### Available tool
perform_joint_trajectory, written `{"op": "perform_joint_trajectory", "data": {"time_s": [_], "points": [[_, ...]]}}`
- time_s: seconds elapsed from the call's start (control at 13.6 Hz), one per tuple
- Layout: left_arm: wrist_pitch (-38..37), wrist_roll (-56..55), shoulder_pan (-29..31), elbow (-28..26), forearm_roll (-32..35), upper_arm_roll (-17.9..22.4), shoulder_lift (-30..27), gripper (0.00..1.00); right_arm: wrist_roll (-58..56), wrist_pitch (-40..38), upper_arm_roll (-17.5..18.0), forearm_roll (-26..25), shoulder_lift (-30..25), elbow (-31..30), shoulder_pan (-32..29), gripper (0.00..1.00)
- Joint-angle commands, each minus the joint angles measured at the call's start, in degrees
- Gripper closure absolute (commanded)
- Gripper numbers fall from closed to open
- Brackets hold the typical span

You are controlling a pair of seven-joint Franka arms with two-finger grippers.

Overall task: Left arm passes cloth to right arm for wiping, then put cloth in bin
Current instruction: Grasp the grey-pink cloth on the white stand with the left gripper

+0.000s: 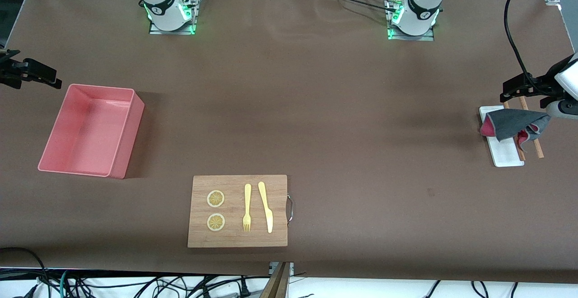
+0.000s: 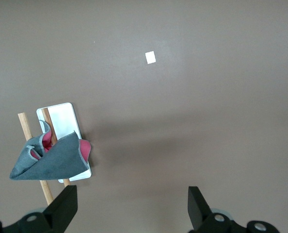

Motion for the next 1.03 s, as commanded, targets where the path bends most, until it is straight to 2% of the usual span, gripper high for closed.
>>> {"op": "perform_joint_trajectory", "data": {"time_s": [0.0,0.96], "points": [[0.44,0.01,-0.32,1.72,1.09,0.6,0.34,0.0,-0.45,-0.2,0.03,-0.09,0.54,1.31,-0.07,0.0],[0.45,-0.43,-0.32,1.8,1.09,0.51,0.6,0.0,-0.8,2.53,-0.05,-0.27,0.72,1.39,-0.16,0.0]]}}
